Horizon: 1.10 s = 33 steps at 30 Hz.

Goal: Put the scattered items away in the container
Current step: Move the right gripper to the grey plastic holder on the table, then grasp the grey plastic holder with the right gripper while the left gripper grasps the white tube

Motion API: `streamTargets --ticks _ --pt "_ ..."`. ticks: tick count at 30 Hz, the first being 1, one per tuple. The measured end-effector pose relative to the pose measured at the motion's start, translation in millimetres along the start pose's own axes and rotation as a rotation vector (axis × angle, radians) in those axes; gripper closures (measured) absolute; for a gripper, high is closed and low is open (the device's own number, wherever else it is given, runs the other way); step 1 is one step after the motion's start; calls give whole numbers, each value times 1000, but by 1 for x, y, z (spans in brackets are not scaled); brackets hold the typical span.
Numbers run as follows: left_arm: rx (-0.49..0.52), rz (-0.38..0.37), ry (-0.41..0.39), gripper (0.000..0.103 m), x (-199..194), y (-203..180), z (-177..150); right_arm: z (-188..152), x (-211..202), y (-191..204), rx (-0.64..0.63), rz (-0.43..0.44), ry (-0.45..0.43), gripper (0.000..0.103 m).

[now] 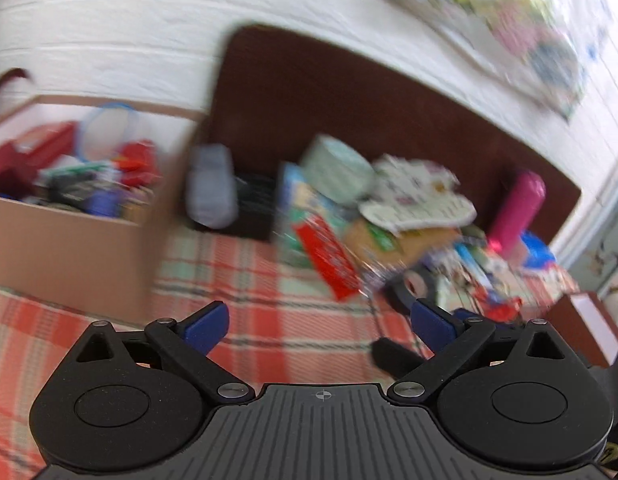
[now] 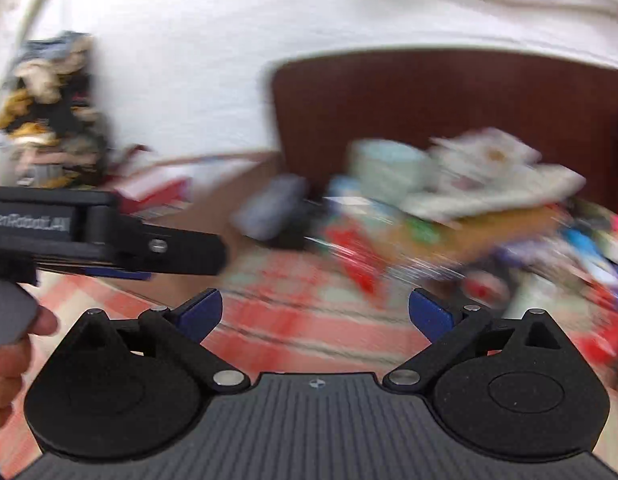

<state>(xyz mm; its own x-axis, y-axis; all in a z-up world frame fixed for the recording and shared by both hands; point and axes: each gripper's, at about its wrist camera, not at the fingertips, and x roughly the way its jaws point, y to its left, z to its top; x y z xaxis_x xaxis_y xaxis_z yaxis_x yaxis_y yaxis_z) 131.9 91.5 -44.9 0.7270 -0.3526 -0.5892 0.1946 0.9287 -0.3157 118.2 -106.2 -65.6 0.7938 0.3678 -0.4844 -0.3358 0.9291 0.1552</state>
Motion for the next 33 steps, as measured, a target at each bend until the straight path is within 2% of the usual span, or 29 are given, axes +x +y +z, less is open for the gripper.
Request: streamTargets --ticks 5,10,14,18,21,23,25,30,33 --pt "35 -56 78 1 54 -46 -12 -24 -16 -70 50 -161 19 3" --pt "76 -86 117 1 94 -79 -17 -39 -24 -126 105 -301 18 4" --pt "69 -108 146 4 118 -94 -21 -47 -25 -159 148 -370 13 6" --pt "58 -118 169 6 140 -103 -25 -54 -24 -175 169 -406 26 9" --pt "57 -125 189 11 154 -108 -27 -61 -20 -184 176 -417 54 15" --pt "57 -127 207 16 162 -110 -27 -65 -16 -189 192 -419 74 24" --pt "64 -131 222 19 169 -113 -29 -68 -13 -194 208 -420 87 26" --pt "74 -99 204 31 178 -116 -28 -67 -11 -193 171 -417 89 44" --pt "46 -85 209 53 183 -112 -23 -66 -10 -191 162 -424 94 44"
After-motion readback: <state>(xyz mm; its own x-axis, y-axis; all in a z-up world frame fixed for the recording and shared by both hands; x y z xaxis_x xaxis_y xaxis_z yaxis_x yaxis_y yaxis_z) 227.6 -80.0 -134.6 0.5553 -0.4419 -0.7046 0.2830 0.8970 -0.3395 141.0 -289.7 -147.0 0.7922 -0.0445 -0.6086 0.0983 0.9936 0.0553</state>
